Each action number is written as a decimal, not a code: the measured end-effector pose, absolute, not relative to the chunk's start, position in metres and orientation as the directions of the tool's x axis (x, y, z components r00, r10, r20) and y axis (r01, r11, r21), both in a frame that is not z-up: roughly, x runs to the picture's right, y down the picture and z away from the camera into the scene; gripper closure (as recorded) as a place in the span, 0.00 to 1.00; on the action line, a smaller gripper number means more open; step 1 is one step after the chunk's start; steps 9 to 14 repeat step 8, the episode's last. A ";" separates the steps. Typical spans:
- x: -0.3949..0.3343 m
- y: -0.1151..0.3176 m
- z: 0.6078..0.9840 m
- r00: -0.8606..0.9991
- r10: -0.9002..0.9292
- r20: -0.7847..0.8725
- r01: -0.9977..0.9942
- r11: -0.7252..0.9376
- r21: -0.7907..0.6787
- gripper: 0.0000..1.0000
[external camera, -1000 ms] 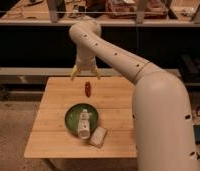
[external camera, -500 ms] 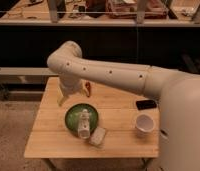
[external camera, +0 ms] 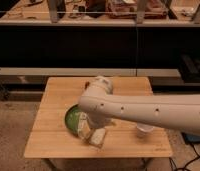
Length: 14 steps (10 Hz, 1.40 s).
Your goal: Move the arm in a circular motion
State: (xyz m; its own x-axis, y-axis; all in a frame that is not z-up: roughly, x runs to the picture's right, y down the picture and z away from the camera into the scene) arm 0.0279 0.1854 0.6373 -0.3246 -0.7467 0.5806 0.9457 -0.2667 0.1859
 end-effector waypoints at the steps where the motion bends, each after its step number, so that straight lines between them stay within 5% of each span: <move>1: 0.051 0.194 0.633 -0.276 -0.750 0.601 0.961 -0.221 0.164 0.20; 5: 0.146 0.178 0.650 -0.015 -0.748 0.663 0.999 0.010 0.035 0.20; 8: 0.206 0.120 0.702 0.185 -0.711 0.678 0.983 0.140 -0.122 0.20; 14: 0.206 0.120 0.702 0.185 -0.711 0.678 0.983 0.140 -0.122 0.20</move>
